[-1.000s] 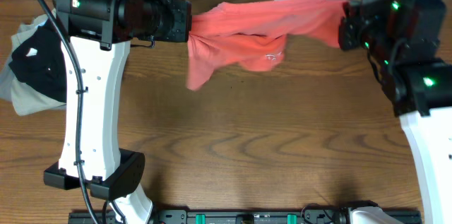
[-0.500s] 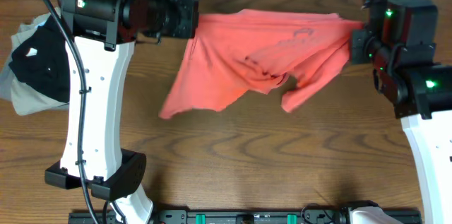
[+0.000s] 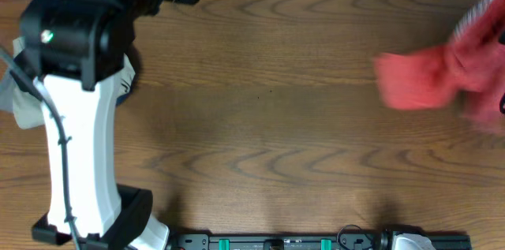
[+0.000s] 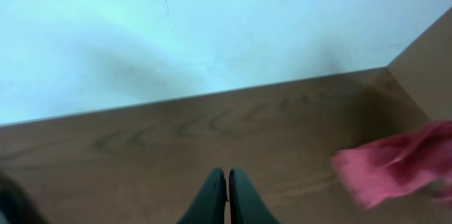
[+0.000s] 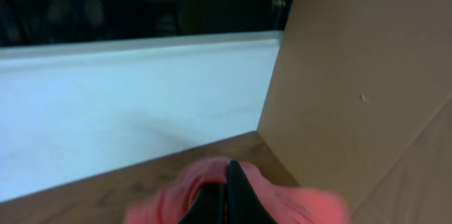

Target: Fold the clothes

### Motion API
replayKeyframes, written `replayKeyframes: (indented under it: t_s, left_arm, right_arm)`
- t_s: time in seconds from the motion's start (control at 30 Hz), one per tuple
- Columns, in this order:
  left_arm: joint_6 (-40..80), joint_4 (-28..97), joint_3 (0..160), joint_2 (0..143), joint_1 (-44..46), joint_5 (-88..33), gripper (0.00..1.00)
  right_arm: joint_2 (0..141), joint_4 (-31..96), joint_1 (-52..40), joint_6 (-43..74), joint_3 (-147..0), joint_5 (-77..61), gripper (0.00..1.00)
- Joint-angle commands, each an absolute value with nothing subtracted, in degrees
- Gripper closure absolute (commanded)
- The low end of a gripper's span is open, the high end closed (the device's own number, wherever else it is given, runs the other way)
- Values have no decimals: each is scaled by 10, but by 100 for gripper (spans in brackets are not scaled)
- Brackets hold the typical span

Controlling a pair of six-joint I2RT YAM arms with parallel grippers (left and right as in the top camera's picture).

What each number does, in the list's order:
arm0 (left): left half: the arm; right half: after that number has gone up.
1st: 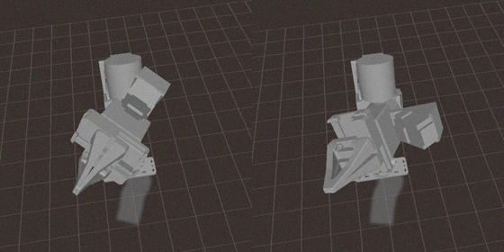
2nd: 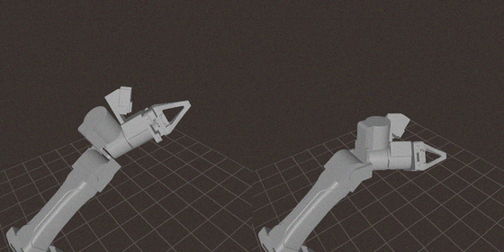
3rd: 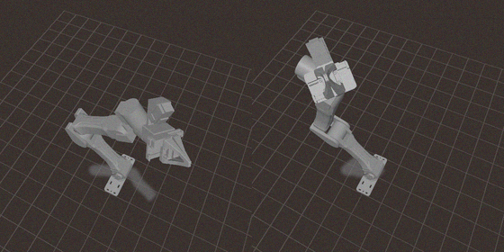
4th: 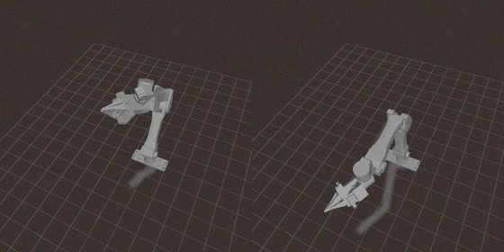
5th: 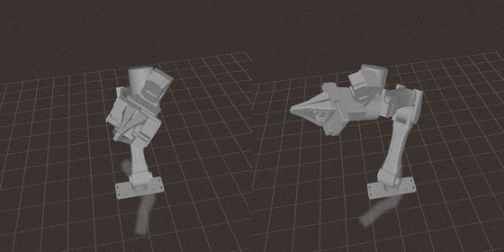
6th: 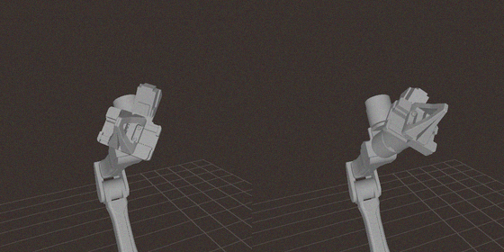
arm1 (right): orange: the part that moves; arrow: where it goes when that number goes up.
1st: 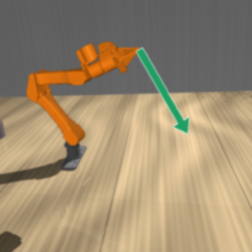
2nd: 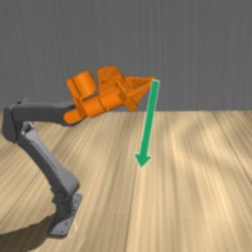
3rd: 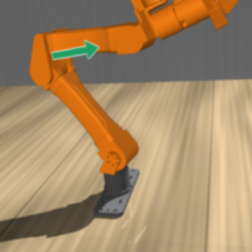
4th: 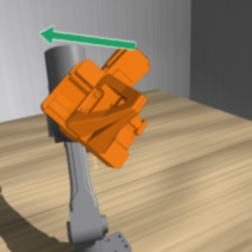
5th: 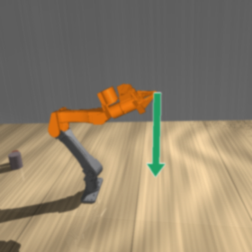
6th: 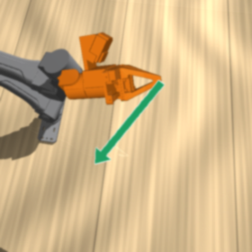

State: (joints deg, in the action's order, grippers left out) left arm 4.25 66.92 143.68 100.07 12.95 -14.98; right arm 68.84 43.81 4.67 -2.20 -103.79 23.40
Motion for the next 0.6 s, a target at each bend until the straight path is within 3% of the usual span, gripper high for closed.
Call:
replayKeyframes:
  t_s: [0.0,0.57]
  left_arm:
    - [50,704,1437,1002,130,-145,94]
    - [47,780,1437,1009,130,-144,94]
  right_arm:
    - [705,453,53,-37,-1042,220,99]
    - [737,464,53,-97,-1042,197,99]
